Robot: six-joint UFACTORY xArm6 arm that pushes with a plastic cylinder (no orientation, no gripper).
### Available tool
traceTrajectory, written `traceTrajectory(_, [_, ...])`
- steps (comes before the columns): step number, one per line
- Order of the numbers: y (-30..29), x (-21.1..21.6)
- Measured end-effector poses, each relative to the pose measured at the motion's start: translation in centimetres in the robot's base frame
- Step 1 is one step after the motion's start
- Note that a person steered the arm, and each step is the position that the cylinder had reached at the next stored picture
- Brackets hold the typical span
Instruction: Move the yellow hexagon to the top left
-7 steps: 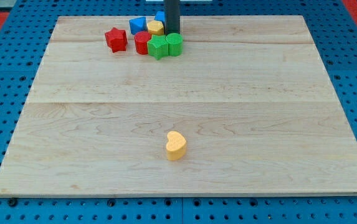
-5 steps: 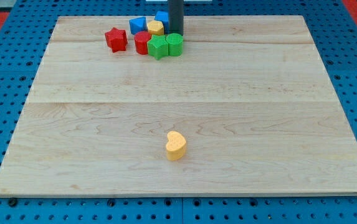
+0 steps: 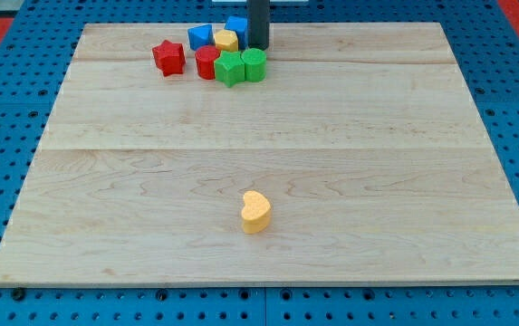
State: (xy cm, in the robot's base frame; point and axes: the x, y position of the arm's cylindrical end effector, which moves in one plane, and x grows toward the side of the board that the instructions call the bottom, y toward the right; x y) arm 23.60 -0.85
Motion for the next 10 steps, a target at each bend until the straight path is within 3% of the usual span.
traceTrajectory(1, [-2.0, -0.6])
traceTrajectory(3, [-10.9, 7.1])
traceTrajectory(4, [-11.3, 7.7])
traceTrajectory(10, [-12.4, 2.5])
